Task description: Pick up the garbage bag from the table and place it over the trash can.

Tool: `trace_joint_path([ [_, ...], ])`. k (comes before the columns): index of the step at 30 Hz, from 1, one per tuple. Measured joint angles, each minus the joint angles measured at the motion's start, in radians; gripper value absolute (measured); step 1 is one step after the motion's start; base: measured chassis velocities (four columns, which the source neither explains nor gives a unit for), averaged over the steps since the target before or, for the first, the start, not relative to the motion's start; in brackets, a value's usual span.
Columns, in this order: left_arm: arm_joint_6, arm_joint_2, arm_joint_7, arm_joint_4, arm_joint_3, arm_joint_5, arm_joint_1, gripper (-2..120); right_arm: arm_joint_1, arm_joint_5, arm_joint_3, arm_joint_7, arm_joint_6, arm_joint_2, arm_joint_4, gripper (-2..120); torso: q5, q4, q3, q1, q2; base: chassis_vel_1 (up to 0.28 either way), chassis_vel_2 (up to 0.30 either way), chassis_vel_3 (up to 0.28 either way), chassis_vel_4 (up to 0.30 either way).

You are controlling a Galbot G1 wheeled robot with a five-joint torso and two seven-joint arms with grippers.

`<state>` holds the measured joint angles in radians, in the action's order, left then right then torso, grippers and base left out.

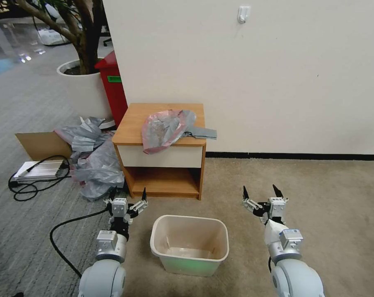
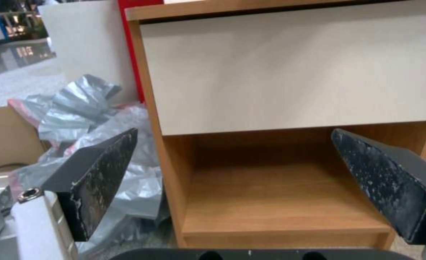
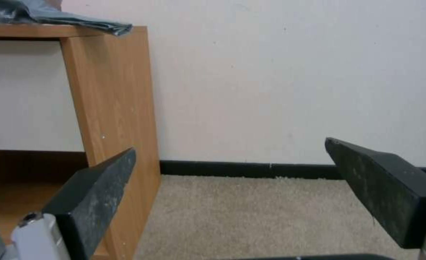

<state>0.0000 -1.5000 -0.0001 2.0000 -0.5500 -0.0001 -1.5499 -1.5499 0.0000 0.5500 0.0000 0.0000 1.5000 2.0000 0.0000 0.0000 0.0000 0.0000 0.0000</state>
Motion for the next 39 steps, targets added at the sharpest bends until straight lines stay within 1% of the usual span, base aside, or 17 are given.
trace_joint_path([
  [35, 0.0, 0.0, 0.0, 0.0, 0.0, 0.0, 0.0, 100, 0.0, 0.0, 0.0, 0.0, 0.0, 0.0, 0.0, 100, 0.0, 0.0, 0.0, 0.0, 0.0, 0.0, 0.0, 0.0, 0.0],
  [36, -0.001, 0.007, -0.004, 0.0, 0.0, -0.003, -0.001, 100, -0.001, 0.001, 0.001, 0.001, 0.0, -0.001, 0.004, 100, 0.0, 0.0, 0.0, 0.0, 0.0, 0.0, 0.0, 0.0, 0.0],
  [37, -0.006, 0.028, -0.019, 0.002, -0.003, -0.014, -0.004, 98, -0.004, 0.005, 0.006, 0.003, -0.001, -0.004, 0.014, 100, -0.0001, 0.0001, 0.0, 0.0, 0.0, 0.0, 0.0, 0.0, 0.0],
  [38, -0.006, 0.028, -0.019, 0.002, -0.003, -0.014, -0.004, 98, -0.004, 0.005, 0.006, 0.003, -0.001, -0.004, 0.014, 100, -0.0001, 0.0001, 0.0, 0.0, 0.0, 0.0, 0.0, 0.0, 0.0],
  [39, -0.015, 0.055, -0.04, 0.006, -0.008, -0.028, -0.008, 95, -0.014, 0.015, 0.019, 0.01, -0.003, -0.011, 0.039, 100, 0.0005, 0.0001, 0.0, 0.0, 0.0, 0.0, 0.0, 0.0, 0.0],
])
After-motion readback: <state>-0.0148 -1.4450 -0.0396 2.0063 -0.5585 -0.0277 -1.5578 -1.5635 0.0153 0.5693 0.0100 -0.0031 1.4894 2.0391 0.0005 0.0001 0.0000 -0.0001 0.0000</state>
